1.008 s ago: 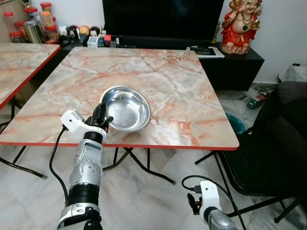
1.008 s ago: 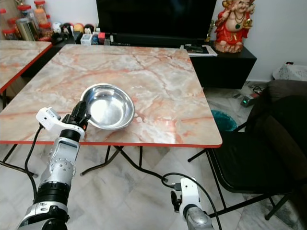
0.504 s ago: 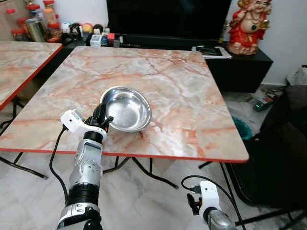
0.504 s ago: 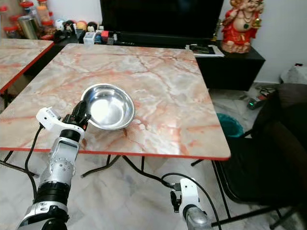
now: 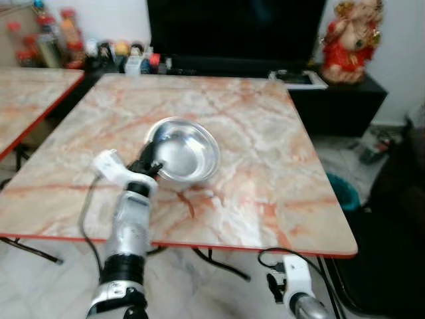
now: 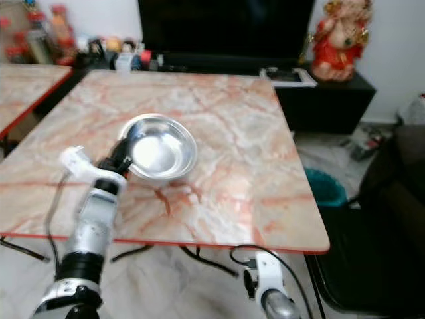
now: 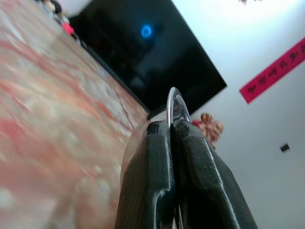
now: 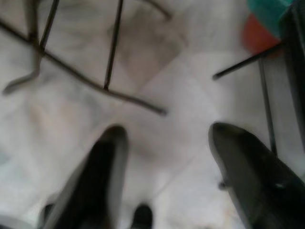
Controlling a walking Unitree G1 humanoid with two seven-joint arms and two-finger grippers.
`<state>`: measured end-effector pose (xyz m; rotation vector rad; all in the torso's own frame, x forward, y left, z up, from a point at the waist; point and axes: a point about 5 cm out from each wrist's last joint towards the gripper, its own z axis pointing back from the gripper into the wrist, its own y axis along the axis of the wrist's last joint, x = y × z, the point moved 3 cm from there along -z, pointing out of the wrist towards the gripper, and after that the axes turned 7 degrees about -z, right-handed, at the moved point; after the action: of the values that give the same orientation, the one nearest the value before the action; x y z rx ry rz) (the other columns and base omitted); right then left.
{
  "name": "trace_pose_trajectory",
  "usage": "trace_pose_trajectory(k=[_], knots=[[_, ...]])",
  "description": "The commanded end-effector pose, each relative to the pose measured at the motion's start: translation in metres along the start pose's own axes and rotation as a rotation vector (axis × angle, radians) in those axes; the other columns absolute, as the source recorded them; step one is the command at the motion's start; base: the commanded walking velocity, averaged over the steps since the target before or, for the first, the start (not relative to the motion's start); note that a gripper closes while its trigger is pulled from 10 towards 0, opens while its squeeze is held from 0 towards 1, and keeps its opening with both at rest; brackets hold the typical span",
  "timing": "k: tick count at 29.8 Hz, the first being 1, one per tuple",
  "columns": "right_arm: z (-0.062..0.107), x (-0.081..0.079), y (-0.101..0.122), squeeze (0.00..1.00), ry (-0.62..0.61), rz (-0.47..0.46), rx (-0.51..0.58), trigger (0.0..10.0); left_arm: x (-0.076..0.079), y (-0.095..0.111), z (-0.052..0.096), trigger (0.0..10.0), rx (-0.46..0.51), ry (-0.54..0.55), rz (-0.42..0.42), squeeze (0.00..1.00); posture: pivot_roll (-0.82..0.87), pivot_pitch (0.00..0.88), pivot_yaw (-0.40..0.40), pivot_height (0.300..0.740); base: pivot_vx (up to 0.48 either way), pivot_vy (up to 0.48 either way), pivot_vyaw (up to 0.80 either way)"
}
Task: Setting the table
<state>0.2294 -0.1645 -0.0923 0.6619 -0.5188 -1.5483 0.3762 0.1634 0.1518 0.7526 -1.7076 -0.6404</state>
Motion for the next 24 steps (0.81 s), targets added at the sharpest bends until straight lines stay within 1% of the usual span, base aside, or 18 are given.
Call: trace_pose_trajectory(k=[1, 4, 10, 16, 20, 22, 23, 24], knots=[[-0.004, -0.010, 0.018, 0.00, 0.027, 0.012, 0.048, 10.0, -0.007, 0.011, 0.002, 10.0, 0.026, 0.010, -0.018, 0.00, 0.10, 0.000, -0.051, 0.740, 0.000, 0.000, 0.00], [-0.004, -0.010, 0.018, 0.00, 0.028, 0.013, 0.048, 10.0, -0.007, 0.010, 0.002, 10.0, 0.021, 0.008, -0.019, 0.00, 0.10, 0.000, -0.051, 0.740, 0.000, 0.000, 0.00], [-0.004, -0.011, 0.017, 0.00, 0.032, 0.015, 0.046, 10.0, -0.001, 0.003, 0.003, 10.0, -0.023, -0.032, 0.003, 0.00, 0.10, 0.000, -0.052, 0.740, 0.000, 0.000, 0.00], [-0.004, -0.012, 0.015, 0.00, 0.032, 0.015, 0.037, 10.0, -0.003, 0.001, 0.003, 10.0, -0.035, -0.023, -0.002, 0.00, 0.09, 0.000, -0.050, 0.740, 0.000, 0.000, 0.00], [-0.002, -0.007, 0.005, 0.00, 0.017, 0.013, 0.013, 10.0, -0.004, -0.002, 0.004, 10.0, -0.049, -0.011, 0.015, 0.00, 0.09, 0.000, -0.044, 0.740, 0.000, 0.000, 0.00], [0.000, -0.002, -0.002, 0.00, -0.005, 0.003, -0.006, 10.0, -0.004, -0.003, 0.004, 10.0, -0.055, -0.013, 0.025, 0.00, 0.09, 0.000, -0.035, 0.740, 0.000, 0.000, 0.00], [0.000, -0.002, -0.002, 0.00, -0.005, 0.003, -0.006, 10.0, -0.004, -0.003, 0.004, 10.0, -0.055, -0.013, 0.025, 0.00, 0.09, 0.000, -0.035, 0.740, 0.000, 0.000, 0.00], [0.002, 0.003, -0.010, 0.00, -0.023, -0.002, -0.024, 10.0, -0.003, -0.004, 0.003, 10.0, -0.058, -0.014, 0.030, 0.00, 0.08, 0.000, -0.027, 0.740, 0.000, 0.000, 0.00]])
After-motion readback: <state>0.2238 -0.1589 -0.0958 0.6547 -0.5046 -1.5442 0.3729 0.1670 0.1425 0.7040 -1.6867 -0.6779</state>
